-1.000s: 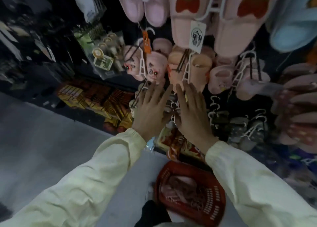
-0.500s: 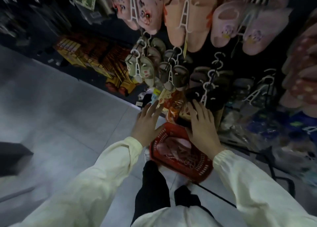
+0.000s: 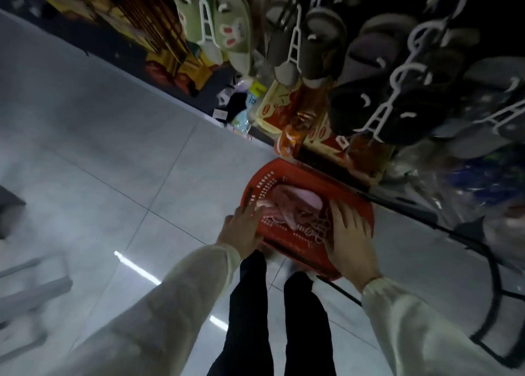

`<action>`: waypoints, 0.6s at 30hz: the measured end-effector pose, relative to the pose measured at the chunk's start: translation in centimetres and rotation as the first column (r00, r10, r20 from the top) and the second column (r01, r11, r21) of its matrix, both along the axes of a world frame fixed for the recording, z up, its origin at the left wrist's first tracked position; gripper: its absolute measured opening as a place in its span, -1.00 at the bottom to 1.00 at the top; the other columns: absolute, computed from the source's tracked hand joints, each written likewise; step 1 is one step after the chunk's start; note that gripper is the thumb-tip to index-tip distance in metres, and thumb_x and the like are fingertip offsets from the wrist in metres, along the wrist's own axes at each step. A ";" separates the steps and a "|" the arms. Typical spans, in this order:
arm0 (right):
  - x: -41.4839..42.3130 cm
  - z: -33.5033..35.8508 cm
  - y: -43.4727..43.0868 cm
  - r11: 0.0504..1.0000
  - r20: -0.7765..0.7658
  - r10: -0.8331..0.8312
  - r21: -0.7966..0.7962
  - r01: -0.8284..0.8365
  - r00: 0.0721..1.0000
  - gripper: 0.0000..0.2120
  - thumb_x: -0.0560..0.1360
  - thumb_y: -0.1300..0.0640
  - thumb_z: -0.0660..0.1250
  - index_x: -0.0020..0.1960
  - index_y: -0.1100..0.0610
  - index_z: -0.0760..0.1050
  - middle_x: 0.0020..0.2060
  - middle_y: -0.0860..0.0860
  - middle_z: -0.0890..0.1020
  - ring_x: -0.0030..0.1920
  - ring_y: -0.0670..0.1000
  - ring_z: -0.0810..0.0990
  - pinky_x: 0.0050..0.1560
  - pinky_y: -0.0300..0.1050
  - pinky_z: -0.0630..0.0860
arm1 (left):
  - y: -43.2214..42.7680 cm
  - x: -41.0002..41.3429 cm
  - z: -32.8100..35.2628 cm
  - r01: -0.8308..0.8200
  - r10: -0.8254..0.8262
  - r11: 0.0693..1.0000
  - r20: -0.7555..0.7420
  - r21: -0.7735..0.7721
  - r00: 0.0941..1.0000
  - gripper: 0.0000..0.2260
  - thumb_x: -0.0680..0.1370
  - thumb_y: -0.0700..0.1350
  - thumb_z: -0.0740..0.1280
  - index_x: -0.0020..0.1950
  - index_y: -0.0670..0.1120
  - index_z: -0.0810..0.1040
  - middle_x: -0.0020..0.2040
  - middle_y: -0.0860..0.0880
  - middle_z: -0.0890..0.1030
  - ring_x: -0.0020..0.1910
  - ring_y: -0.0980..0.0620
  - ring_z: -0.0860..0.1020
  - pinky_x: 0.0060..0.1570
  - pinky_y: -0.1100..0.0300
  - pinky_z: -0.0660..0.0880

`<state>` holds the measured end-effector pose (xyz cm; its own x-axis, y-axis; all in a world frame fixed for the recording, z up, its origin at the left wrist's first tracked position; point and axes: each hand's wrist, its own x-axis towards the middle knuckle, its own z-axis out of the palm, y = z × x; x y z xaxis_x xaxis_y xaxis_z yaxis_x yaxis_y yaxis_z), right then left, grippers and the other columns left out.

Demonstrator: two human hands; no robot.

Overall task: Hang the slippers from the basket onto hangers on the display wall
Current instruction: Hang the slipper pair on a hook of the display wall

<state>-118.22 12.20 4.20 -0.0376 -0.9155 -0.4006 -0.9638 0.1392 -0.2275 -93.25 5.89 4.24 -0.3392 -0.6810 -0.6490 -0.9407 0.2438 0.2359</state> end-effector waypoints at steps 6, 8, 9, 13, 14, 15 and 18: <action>0.5 -10.3 1.5 0.988 0.046 -0.095 0.125 0.089 0.994 -0.16 0.37 0.12 0.50 0.55 0.15 0.20 0.41 0.18 0.40 0.37 0.23 0.43 0.28 0.24 0.42 | 1.0 -0.6 -9.8 -0.041 0.033 0.985 0.050 0.166 0.998 -0.37 0.56 0.03 0.36 0.56 0.02 0.15 0.56 -0.04 0.20 0.46 -0.16 0.26 0.33 -0.13 0.32; 0.4 -13.3 2.4 0.976 0.054 -0.157 0.163 0.147 0.986 -0.20 0.36 0.16 0.52 0.52 0.15 0.28 0.36 0.20 0.45 0.30 0.26 0.48 0.24 0.26 0.44 | 1.6 -0.9 -12.7 -0.013 0.001 0.980 0.061 0.197 0.998 -0.39 0.56 0.04 0.34 0.55 0.02 0.18 0.55 -0.03 0.20 0.45 -0.18 0.27 0.34 -0.12 0.32; 0.3 -14.5 2.7 0.965 0.048 -0.189 0.194 0.176 0.981 -0.21 0.37 0.16 0.52 0.52 0.13 0.28 0.37 0.19 0.44 0.32 0.26 0.46 0.26 0.26 0.42 | 1.8 -1.0 -14.0 -0.003 -0.011 0.978 0.065 0.208 0.998 -0.40 0.56 0.04 0.34 0.55 0.03 0.19 0.54 -0.02 0.21 0.45 -0.17 0.29 0.35 -0.11 0.31; -0.3 -19.8 3.7 0.906 0.022 -0.252 0.357 0.228 0.967 -0.28 0.49 0.09 0.41 0.57 0.07 0.17 0.46 0.13 0.31 0.44 0.20 0.29 0.38 0.26 0.28 | 2.2 -1.2 -18.4 0.017 -0.038 0.965 0.076 0.263 0.996 -0.43 0.56 0.06 0.34 0.54 0.05 0.24 0.51 -0.01 0.29 0.43 -0.13 0.30 0.40 -0.09 0.30; -0.5 -21.2 3.9 0.887 0.021 -0.279 0.388 0.249 0.960 -0.29 0.51 0.07 0.39 0.57 0.06 0.16 0.46 0.13 0.31 0.44 0.20 0.29 0.38 0.24 0.28 | 2.2 -1.3 -19.2 0.014 -0.037 0.961 0.079 0.276 0.996 -0.44 0.56 0.06 0.34 0.53 0.05 0.26 0.50 -0.01 0.31 0.43 -0.13 0.30 0.40 -0.09 0.30; -0.5 -22.1 3.9 0.869 0.030 -0.308 0.417 0.268 0.951 -0.31 0.52 0.05 0.38 0.56 0.05 0.18 0.45 0.13 0.32 0.43 0.21 0.31 0.36 0.23 0.30 | 2.1 -1.4 -19.7 0.009 -0.032 0.959 0.075 0.282 0.997 -0.46 0.56 0.07 0.34 0.52 0.05 0.28 0.49 0.00 0.33 0.43 -0.13 0.31 0.40 -0.09 0.31; -0.4 -25.7 4.6 0.829 0.052 -0.376 0.464 0.311 0.925 -0.40 0.53 0.00 0.36 0.51 0.03 0.26 0.42 0.14 0.37 0.38 0.21 0.39 0.29 0.18 0.43 | 2.1 -1.8 -21.7 0.010 -0.032 0.954 0.071 0.301 0.997 -0.47 0.56 0.07 0.35 0.50 0.05 0.32 0.47 0.00 0.36 0.43 -0.13 0.31 0.35 -0.10 0.36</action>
